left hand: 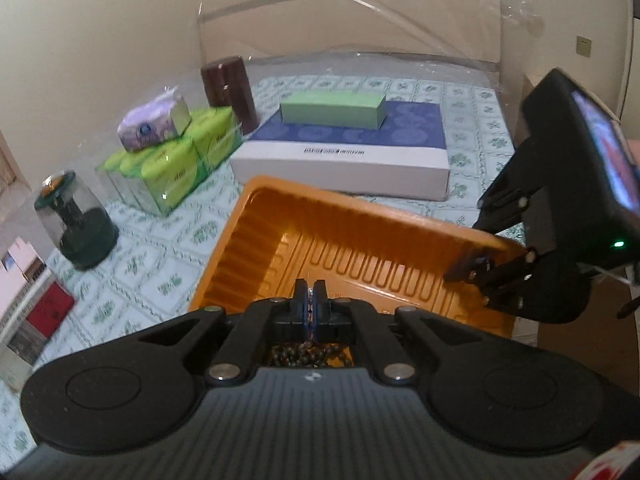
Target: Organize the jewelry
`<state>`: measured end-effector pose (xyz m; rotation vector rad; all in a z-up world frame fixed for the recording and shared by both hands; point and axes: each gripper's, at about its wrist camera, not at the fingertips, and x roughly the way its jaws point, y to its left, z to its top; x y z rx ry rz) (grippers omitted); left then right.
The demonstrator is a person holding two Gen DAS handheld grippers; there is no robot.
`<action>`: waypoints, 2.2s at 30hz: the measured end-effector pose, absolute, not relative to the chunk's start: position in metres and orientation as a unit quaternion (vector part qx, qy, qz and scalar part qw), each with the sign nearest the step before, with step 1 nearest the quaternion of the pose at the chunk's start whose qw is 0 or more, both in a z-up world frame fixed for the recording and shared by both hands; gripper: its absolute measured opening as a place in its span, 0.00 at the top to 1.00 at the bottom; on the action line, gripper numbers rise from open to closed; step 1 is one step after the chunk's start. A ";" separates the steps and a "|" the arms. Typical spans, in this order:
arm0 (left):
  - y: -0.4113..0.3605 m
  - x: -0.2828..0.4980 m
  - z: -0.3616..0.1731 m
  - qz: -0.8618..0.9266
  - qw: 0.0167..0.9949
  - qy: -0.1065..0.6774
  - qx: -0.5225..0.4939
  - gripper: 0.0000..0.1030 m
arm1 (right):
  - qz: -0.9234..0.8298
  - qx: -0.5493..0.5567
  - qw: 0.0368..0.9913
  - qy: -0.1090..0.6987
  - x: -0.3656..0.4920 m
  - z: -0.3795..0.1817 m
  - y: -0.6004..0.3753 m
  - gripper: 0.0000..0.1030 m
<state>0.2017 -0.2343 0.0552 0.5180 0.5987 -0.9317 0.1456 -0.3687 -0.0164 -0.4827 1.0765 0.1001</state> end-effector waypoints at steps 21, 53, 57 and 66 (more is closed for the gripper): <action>-0.256 0.215 0.039 -0.438 0.811 0.305 0.238 0.99 | 0.047 -0.226 0.829 0.509 0.147 -0.018 -0.371 0.93; -0.178 0.205 0.046 -0.371 0.864 0.310 0.142 0.47 | 0.056 -0.109 0.849 0.514 0.146 -0.035 -0.412 0.93; -0.142 0.189 0.042 -0.330 0.886 0.309 0.104 0.28 | 0.061 -0.042 0.861 0.503 0.144 -0.034 -0.429 0.93; -0.069 0.145 0.030 -0.236 0.918 0.319 0.002 0.07 | 0.063 0.109 0.894 0.430 0.123 -0.015 -0.468 0.26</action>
